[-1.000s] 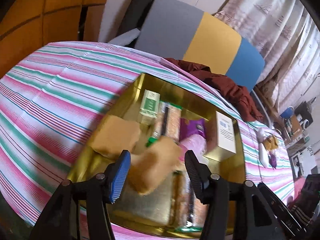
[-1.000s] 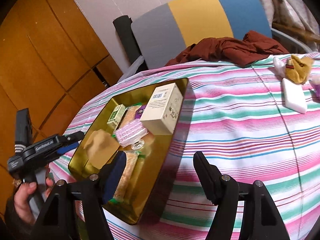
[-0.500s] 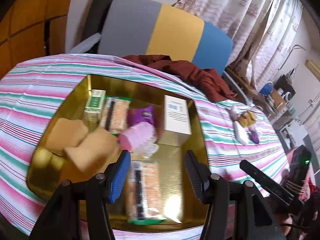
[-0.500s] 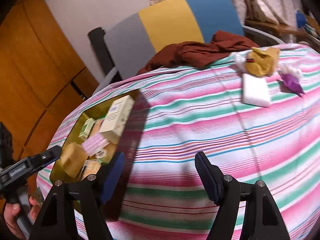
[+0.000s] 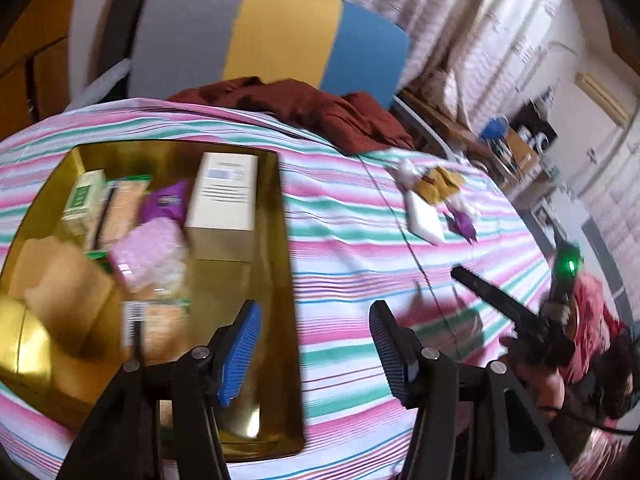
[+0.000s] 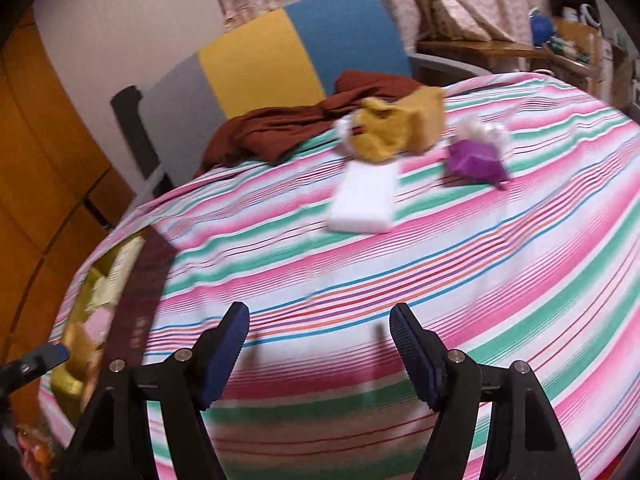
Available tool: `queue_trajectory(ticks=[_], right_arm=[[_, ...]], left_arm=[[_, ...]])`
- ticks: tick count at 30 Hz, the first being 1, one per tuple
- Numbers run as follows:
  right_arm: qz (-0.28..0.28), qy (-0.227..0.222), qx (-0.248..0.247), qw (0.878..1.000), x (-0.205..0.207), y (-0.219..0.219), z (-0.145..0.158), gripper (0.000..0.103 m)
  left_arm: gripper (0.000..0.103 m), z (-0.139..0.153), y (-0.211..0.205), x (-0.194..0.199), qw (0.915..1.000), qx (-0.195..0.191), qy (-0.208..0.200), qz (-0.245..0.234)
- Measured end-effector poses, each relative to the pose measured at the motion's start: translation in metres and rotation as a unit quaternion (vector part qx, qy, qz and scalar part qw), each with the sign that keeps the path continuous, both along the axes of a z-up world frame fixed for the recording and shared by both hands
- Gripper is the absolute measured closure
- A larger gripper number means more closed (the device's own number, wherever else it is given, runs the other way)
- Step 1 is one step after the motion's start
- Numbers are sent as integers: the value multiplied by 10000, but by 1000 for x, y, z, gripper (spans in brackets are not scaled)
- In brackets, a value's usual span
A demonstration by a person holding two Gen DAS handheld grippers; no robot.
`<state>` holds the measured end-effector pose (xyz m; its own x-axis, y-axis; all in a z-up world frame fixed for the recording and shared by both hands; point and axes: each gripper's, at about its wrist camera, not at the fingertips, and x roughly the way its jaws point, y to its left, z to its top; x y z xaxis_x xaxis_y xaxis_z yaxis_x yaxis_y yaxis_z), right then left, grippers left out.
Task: Organize objects
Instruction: 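Grasp the purple packet on the pile with the right gripper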
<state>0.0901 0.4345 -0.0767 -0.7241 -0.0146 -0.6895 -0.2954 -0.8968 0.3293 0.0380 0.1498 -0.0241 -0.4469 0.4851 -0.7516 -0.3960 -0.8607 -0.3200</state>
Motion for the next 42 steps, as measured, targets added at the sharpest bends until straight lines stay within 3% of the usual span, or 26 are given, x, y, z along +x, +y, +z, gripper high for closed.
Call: queue_trajectory(ticks=[10,13,20,24,26,38,39,42], right_arm=[[-1046,46,152,9944,-19,110,8,24],[-1102,50,302,9934,-35,128,11,18],[-1031,-186,548,9930,-77,147,-2,17],[-1021,-363,745,9913,-95,153,-14,25],[-967,-476,656,9920,-101,156,-22,38],[-778,-388,584,9945,-78,145,-28,43],[-789,-372,574,9945,-73,143,-28,43],[-896,-286,482,9944,-55,139,-29,43]], left_arm=[[46,-8,47,11,9985,-264,-105,-466],[46,-10,52,12,9984,-287,-139,-460],[45,-14,58,11,9979,-440,-198,-429],[45,-18,61,9,9974,-527,-224,-434],[45,-20,64,7,9971,-560,-248,-442],[45,-29,130,-24,9932,-663,-210,-930],[43,-30,137,-27,9930,-634,-202,-973],[21,-33,167,-38,9910,-650,-133,-1162]])
